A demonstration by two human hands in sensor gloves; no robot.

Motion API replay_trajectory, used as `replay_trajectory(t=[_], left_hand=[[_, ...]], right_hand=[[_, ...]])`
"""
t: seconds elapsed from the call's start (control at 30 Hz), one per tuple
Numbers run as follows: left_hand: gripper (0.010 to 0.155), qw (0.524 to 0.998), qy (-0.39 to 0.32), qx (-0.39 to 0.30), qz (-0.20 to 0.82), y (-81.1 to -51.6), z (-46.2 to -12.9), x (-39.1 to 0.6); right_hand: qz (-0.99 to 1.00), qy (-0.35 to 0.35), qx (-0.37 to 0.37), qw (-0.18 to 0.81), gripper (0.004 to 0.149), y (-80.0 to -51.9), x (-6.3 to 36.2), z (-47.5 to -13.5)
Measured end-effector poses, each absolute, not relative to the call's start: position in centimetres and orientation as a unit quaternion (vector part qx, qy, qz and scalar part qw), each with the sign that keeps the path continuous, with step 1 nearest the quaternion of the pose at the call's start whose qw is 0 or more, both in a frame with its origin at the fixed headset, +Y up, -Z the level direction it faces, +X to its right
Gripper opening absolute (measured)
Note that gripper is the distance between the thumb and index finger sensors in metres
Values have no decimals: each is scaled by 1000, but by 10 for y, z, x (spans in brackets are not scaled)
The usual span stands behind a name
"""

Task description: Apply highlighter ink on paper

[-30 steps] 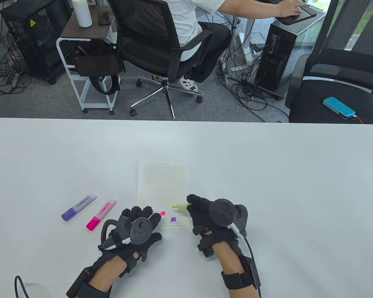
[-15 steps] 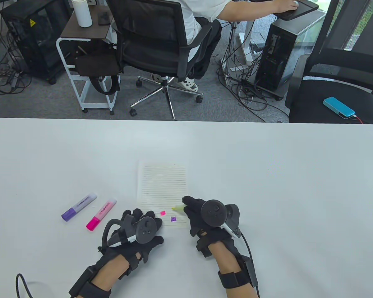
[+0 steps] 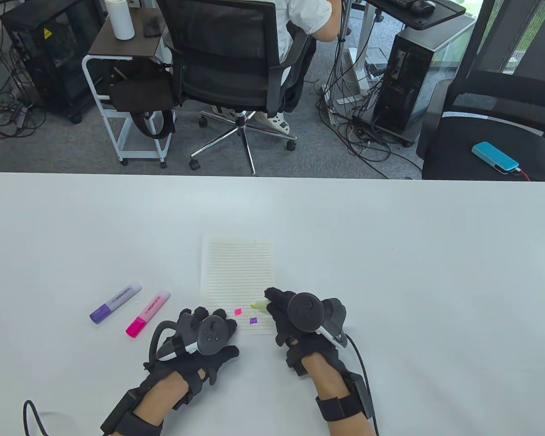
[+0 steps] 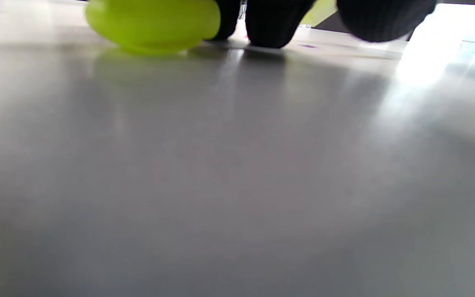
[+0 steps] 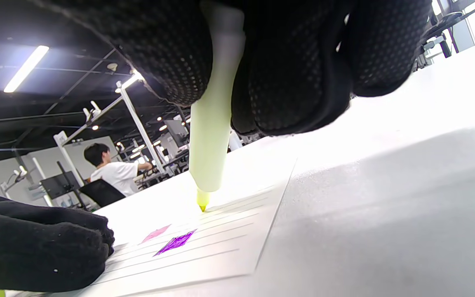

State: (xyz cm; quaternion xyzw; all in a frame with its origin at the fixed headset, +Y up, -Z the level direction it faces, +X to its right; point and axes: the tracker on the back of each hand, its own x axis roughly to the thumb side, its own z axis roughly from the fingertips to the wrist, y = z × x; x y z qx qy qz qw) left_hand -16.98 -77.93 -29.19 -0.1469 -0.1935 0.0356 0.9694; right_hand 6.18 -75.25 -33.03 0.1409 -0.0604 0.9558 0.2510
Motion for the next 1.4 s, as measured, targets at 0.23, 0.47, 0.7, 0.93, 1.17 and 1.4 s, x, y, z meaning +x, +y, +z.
replay_trajectory(t=[0.23, 0.47, 0.7, 0.93, 1.17, 1.4], left_hand=[[69, 969, -192, -151, 42, -779, -292, -170], [69, 968, -192, -153, 45, -779, -292, -171], [69, 968, -192, -154, 46, -779, -293, -171], [69, 968, -192, -156, 49, -778, -292, -171], [69, 968, -191, -157, 50, -778, -292, -171], [69, 967, -191, -158, 51, -778, -293, -171]], right_hand=[[957, -44, 144, 249, 38, -748, 64, -330], [955, -67, 138, 256, 39, -749, 65, -329], [956, -72, 134, 251, 39, -751, 63, -330], [960, -67, 131, 238, 39, -752, 61, -330], [963, -71, 117, 231, 39, -751, 66, -331], [964, -74, 113, 230, 39, -751, 67, -331]])
